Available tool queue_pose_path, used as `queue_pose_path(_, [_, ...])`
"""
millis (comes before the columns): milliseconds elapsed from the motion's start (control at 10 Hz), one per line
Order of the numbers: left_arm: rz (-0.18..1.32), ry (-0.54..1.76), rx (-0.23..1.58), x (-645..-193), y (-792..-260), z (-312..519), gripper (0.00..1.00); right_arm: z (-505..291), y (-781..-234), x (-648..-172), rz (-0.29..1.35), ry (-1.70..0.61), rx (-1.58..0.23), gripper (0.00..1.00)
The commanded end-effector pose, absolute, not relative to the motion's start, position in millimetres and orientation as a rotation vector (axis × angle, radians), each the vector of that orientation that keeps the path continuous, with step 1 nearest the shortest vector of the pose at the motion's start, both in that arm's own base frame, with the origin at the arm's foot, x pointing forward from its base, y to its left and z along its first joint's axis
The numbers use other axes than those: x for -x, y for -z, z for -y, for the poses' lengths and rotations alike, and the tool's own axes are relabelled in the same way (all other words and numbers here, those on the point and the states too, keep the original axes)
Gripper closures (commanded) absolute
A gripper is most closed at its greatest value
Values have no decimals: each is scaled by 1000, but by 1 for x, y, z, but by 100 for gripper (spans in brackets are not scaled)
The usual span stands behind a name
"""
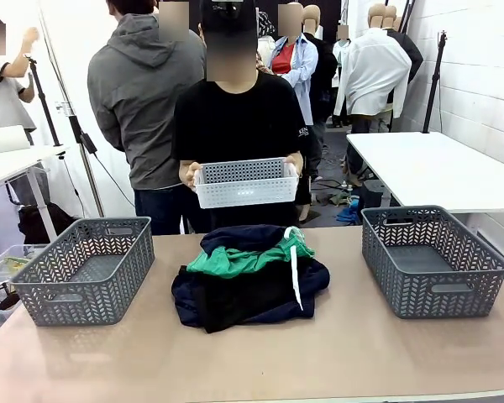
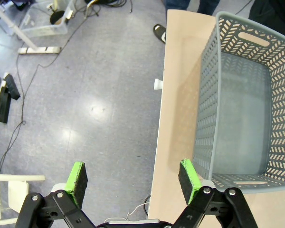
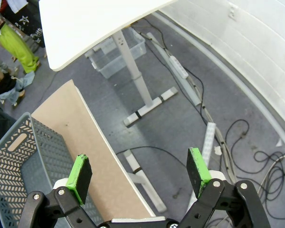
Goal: Sort the tops and bottoms.
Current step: Lift clothes from the center of the table with your left hand.
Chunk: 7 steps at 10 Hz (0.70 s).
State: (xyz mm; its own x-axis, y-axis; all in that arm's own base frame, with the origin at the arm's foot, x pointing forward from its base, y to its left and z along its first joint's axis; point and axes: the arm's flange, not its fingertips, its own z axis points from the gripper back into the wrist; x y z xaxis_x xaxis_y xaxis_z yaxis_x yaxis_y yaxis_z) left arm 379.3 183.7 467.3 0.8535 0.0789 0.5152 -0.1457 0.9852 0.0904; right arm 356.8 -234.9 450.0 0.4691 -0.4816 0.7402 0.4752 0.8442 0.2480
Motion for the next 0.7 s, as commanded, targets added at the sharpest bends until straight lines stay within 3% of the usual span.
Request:
queue_pose_path(0, [538,-122,-126,-376,-467,-184,0,233,-452,-357,905,592,-6,0])
queue_pose_path(600, [538,-122,-126,-376,-467,-184,0,233,-452,-357,905,592,-6,0])
